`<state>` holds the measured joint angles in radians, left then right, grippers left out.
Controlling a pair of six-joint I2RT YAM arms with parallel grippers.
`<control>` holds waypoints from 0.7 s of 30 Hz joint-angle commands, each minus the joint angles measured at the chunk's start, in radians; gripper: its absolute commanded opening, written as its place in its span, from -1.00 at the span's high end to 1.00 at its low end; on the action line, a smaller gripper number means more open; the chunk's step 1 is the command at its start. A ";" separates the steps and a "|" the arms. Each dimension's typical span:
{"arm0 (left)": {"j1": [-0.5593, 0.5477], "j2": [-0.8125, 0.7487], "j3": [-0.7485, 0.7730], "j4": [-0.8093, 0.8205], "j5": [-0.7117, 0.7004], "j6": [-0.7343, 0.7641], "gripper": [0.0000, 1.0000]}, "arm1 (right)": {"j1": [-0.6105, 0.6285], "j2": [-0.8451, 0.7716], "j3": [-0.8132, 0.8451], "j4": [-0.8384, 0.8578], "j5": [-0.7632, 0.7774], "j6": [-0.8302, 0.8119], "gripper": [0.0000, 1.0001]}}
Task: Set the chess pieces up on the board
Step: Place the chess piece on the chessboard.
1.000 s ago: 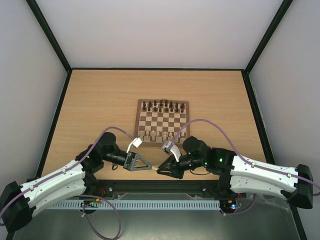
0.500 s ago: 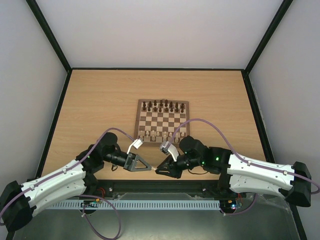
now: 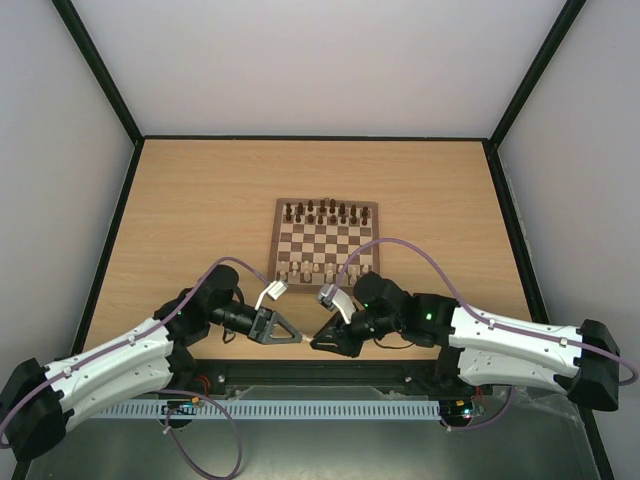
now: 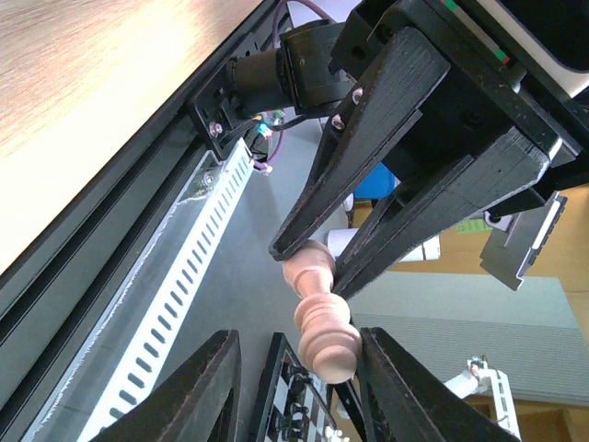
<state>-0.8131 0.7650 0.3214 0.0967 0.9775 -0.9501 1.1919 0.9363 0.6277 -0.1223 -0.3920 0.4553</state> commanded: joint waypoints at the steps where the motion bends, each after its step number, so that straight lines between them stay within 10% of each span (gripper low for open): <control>1: 0.003 0.002 0.005 -0.017 0.006 0.001 0.26 | 0.008 0.002 0.033 -0.029 -0.008 -0.010 0.69; 21: 0.002 0.023 0.005 -0.018 -0.001 0.007 0.60 | 0.008 0.045 0.038 -0.007 -0.010 -0.010 0.69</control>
<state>-0.8131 0.7799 0.3214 0.0933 0.9756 -0.9478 1.1919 0.9714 0.6312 -0.1299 -0.3855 0.4553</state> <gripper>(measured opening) 0.208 0.167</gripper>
